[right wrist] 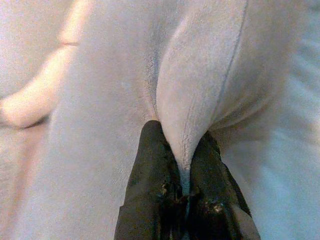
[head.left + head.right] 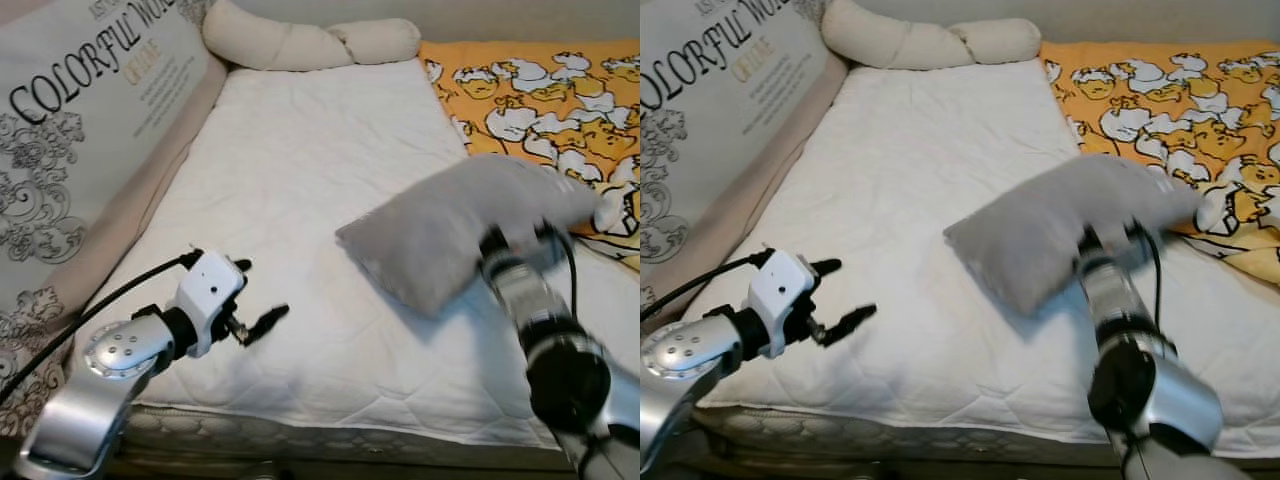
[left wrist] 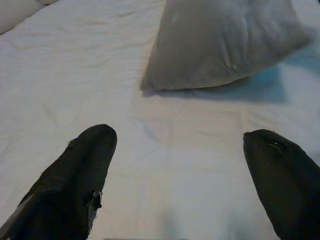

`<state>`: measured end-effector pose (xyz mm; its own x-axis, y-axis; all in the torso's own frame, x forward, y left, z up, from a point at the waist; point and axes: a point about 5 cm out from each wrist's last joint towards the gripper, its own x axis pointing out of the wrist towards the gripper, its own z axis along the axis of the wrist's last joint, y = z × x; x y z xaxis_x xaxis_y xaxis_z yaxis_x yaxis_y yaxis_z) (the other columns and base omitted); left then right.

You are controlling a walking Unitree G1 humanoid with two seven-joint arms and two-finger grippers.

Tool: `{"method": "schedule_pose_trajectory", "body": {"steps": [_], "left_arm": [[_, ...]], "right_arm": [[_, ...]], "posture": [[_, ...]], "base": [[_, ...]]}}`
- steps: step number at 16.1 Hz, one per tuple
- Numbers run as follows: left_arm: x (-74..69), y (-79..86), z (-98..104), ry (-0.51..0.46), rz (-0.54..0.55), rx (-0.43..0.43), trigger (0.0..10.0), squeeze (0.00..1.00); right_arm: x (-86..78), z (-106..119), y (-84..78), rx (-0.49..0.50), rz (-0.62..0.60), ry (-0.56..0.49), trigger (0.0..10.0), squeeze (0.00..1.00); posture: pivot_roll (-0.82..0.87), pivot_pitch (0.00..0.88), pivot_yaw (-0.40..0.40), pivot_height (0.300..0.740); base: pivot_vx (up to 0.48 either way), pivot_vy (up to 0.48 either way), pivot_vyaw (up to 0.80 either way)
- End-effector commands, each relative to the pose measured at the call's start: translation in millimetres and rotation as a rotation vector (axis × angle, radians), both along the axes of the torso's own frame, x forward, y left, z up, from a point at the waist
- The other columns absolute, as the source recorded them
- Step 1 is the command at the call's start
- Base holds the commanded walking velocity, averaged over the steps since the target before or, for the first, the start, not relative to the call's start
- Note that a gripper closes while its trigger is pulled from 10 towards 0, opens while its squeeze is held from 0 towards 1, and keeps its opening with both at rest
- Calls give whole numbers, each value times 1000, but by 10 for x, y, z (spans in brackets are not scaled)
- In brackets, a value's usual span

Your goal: Clean up the room

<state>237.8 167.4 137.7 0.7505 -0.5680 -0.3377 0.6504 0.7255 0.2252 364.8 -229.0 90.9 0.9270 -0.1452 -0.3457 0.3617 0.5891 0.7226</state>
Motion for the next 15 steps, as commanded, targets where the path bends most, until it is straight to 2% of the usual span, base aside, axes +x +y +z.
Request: {"method": "schedule_pose_trajectory", "body": {"steps": [1,2,3,5,7,9,10,11,12,14,15], "left_arm": [[67,63,20,-38,91,1,10000,0],[107,97,9,-48,164,-8,10000,0],[118,108,6,-53,185,-10,10000,0],[202,237,21,-94,324,-11,10000,0],[250,328,51,-130,408,-12,10000,0],[325,514,131,-194,563,-22,10000,0],[339,569,152,-210,603,-25,10000,0],[362,686,199,-239,684,-36,10000,0],[367,746,227,-258,718,-33,10000,0],[366,803,245,-262,734,-38,10000,0],[370,818,240,-251,731,-53,10000,0]], "right_arm": [[164,230,232,-35,131,-88,0,0],[248,373,393,-70,226,-142,0,0],[269,414,439,-82,255,-158,0,0],[377,699,700,-113,431,-275,0,0],[410,832,790,-106,503,-326,0,0],[434,1126,921,-49,654,-431,0,0],[428,1211,939,-15,687,-462,0,0],[391,1361,953,64,752,-514,0,0],[355,1406,939,105,785,-521,0,0],[278,1368,890,145,825,-486,0,0],[211,1193,794,245,807,-413,0,0]], "posture": [[56,0,68,740],[54,0,63,740],[54,0,63,740],[55,0,51,740],[56,0,49,740],[57,0,41,740],[58,0,41,740],[60,0,41,740],[60,0,42,740],[58,0,43,740],[52,0,44,740]], "base": [[0,0,0],[0,0,0],[0,0,0],[0,0,0],[0,0,0],[0,0,0],[0,0,0],[0,0,0],[0,0,0],[0,0,0],[0,0,0]]}}
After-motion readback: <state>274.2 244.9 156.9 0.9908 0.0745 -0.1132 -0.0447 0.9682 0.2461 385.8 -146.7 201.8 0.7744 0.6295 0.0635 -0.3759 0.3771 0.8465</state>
